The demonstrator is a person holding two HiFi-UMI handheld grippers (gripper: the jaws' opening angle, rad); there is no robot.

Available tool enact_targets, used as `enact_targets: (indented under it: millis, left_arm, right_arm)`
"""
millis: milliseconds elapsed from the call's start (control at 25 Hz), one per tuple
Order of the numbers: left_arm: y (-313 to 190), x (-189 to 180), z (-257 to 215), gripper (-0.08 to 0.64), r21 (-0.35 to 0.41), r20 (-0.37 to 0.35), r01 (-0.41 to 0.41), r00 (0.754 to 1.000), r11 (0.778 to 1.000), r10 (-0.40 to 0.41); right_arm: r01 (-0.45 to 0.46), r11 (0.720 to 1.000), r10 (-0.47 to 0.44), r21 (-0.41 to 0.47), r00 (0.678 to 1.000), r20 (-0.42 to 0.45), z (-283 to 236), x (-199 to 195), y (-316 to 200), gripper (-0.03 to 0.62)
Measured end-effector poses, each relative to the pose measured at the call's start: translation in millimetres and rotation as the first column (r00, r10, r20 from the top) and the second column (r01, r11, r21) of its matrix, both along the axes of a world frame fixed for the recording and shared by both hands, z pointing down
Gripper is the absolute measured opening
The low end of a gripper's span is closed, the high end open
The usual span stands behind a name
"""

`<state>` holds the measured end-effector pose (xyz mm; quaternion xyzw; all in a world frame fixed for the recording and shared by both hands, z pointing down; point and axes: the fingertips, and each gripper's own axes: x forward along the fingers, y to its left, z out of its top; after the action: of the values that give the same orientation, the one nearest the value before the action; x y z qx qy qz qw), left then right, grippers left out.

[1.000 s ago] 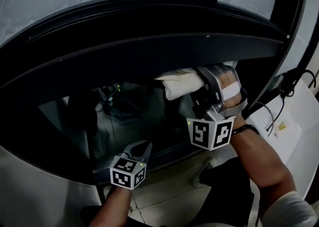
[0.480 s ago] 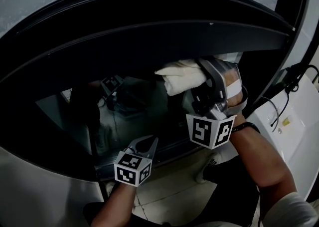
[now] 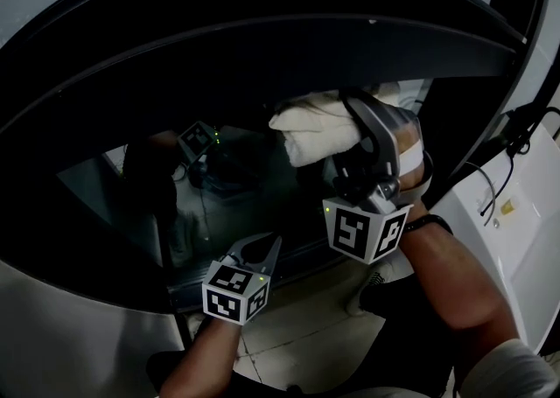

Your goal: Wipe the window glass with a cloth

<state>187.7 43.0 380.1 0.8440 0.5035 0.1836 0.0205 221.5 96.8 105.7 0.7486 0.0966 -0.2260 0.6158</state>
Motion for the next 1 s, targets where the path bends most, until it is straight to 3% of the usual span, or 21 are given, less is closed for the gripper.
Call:
enact_targets:
  millis: [1000]
  left_arm:
    - [1,-6,5,0.017,0.037,0.019,-0.019,1.0,0.999,0.018]
  right_arm:
    - [0.021,0.999,-0.022,0.025,1.0,0.019,20,-2,-4,0.112]
